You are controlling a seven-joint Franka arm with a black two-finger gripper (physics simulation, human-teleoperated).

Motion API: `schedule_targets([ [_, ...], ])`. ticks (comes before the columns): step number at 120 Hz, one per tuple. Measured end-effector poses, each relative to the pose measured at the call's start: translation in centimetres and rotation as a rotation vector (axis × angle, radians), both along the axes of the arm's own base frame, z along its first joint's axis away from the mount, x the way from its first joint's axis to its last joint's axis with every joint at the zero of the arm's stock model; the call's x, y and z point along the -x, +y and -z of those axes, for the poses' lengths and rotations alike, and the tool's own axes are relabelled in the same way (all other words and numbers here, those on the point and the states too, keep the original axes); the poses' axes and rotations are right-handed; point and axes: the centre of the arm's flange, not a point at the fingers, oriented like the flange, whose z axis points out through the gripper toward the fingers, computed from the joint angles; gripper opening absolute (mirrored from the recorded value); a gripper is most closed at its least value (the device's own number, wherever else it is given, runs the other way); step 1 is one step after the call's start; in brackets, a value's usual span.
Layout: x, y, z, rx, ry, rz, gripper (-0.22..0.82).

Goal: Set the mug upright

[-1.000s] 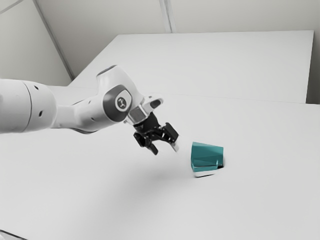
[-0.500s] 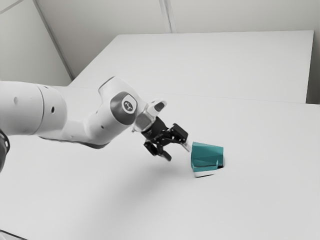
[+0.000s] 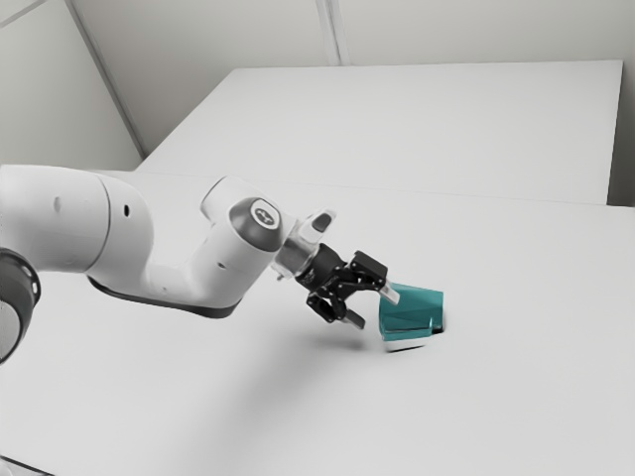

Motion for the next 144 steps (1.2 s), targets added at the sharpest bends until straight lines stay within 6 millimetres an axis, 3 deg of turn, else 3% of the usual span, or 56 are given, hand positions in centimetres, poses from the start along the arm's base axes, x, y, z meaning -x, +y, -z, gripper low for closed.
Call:
schedule_targets([
  [49, -2.0, -1.0, 0.0, -0.010, -0.093, 0.083, 0.58],
  [109, -2.7, -2.7, -0.6, -0.007, -0.150, 0.145, -0.02],
  [144, -2.9, -3.5, -1.2, -0.003, -0.175, 0.166, -0.15],
])
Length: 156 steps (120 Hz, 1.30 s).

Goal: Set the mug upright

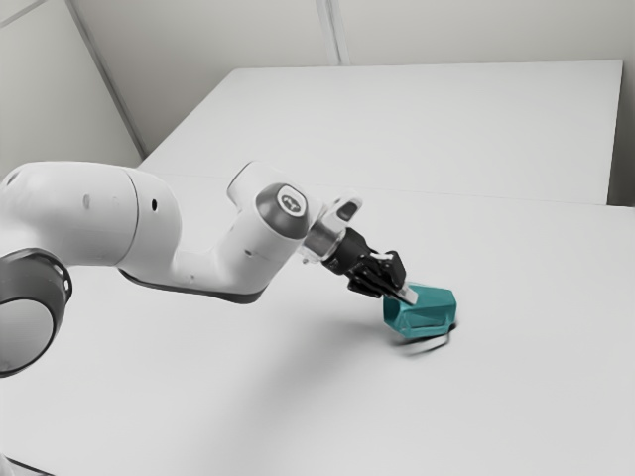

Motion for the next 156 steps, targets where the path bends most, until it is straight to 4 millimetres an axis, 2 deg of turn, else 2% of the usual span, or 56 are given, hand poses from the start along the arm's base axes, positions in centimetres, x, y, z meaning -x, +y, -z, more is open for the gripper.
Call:
schedule_targets([
  [35, -0.2, -0.7, -1.4, -0.007, -0.035, 0.028, -0.17],
  [53, 0.0, -0.7, -3.4, -0.037, -0.074, 0.063, -0.18],
  [62, -0.1, 0.0, -4.5, -0.076, -0.095, 0.085, -0.18],
  [91, -1.3, 4.8, -6.6, -0.238, -0.147, 0.118, -0.18],
  [125, -2.4, 12.7, -7.7, -0.429, -0.148, 0.126, -0.18],
  [156, -3.0, 15.9, -8.4, -0.618, -0.131, 0.211, -0.18],
])
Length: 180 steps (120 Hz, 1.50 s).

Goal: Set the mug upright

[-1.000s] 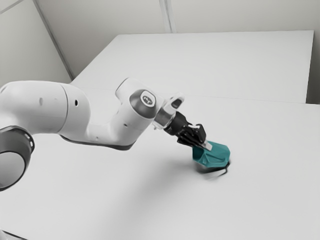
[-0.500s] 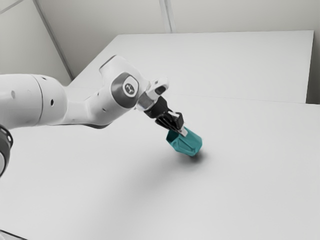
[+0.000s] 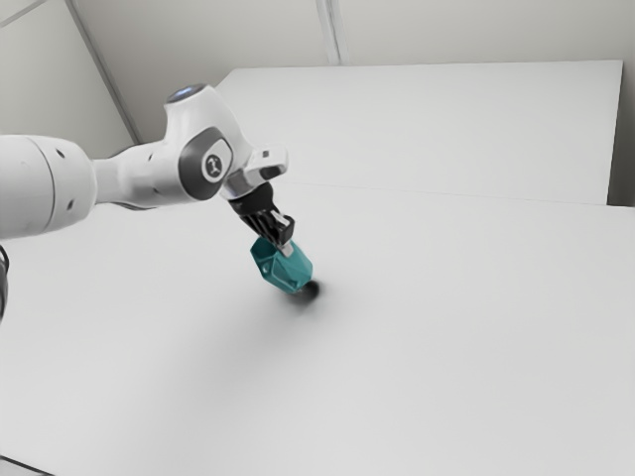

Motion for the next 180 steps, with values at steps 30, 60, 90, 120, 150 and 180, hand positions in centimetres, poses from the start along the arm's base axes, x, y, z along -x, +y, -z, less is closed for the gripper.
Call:
schedule_targets([
  [30, -0.2, 1.2, 0.5, -0.153, 0.062, 0.054, -0.18],
  [60, -0.2, 2.0, 2.7, -0.199, 0.123, 0.048, -0.18],
  [90, -0.1, 2.2, 3.6, -0.223, 0.147, 0.045, -0.18],
  [120, 0.0, 2.3, 3.7, -0.224, 0.154, 0.039, 0.24],
  [150, 0.0, 2.4, 2.5, -0.218, 0.136, 0.033, 0.49],
  [180, -0.1, 2.6, -0.8, -0.210, 0.077, 0.019, 0.57],
])
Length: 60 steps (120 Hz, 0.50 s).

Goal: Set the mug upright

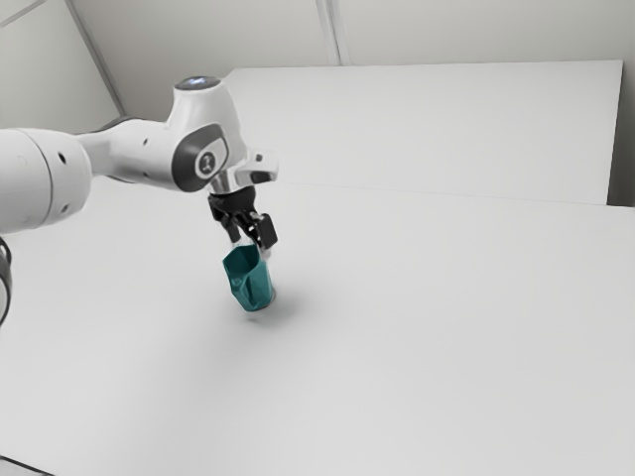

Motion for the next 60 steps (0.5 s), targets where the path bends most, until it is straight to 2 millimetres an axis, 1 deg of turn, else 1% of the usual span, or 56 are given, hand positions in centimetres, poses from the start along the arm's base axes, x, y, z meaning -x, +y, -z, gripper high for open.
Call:
schedule_targets([
  [13, -0.2, 0.7, -2.2, -0.008, -0.037, -0.016, 0.58],
  [21, -0.6, 1.0, -4.2, -0.021, -0.060, -0.024, 0.59],
  [42, -1.1, 1.2, -8.4, -0.053, -0.074, -0.057, 0.60],
  [60, -0.5, 1.5, -10.9, -0.067, -0.063, -0.087, 0.60],
])
